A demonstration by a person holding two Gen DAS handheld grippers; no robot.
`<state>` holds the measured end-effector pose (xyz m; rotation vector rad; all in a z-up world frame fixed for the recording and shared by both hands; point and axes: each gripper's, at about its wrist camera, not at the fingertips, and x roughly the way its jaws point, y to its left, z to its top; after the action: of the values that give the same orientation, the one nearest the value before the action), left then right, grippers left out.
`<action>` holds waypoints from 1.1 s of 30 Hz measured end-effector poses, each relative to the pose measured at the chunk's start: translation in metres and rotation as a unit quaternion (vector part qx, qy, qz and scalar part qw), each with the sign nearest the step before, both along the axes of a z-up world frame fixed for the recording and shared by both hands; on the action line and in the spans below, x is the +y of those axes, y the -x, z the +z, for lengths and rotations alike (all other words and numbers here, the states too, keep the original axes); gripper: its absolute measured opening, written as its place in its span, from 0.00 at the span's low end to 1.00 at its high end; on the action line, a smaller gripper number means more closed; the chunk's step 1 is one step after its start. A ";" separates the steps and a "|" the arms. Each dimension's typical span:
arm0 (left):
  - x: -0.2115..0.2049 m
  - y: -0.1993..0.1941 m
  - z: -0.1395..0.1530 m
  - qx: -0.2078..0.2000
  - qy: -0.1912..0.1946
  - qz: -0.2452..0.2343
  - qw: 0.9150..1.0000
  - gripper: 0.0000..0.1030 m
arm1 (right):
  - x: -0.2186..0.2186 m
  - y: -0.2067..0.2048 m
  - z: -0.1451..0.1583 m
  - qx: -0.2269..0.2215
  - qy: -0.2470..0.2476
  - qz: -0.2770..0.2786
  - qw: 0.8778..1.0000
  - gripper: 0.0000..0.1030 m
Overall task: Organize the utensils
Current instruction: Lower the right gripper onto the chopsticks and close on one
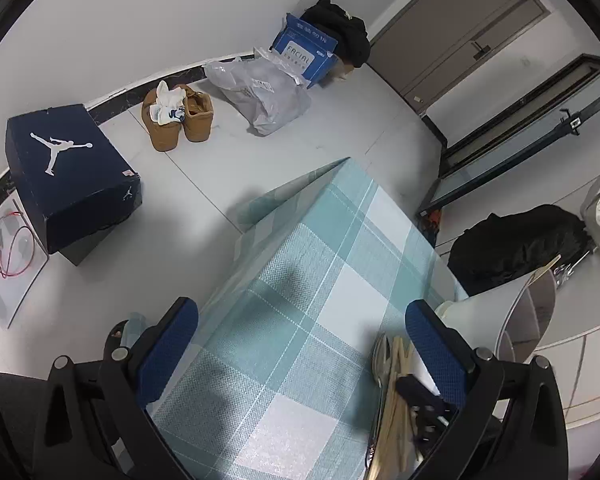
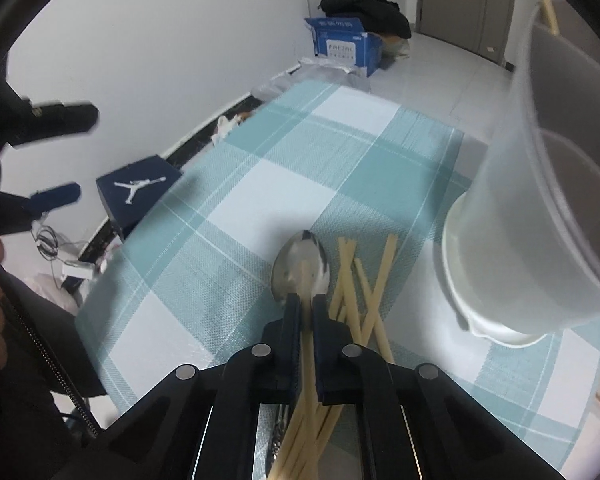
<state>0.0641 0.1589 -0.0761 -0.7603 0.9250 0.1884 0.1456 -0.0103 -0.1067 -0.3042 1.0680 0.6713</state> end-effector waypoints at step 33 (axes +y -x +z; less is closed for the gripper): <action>-0.122 -0.049 -0.035 0.094 -0.110 -0.184 0.972 0.54 | -0.135 0.010 0.069 -0.033 -0.242 -0.117 0.963 0.05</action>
<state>0.1131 0.0371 -0.1113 -0.3605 1.1855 0.0350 0.1354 -0.1449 -0.0374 0.2193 0.8272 0.6792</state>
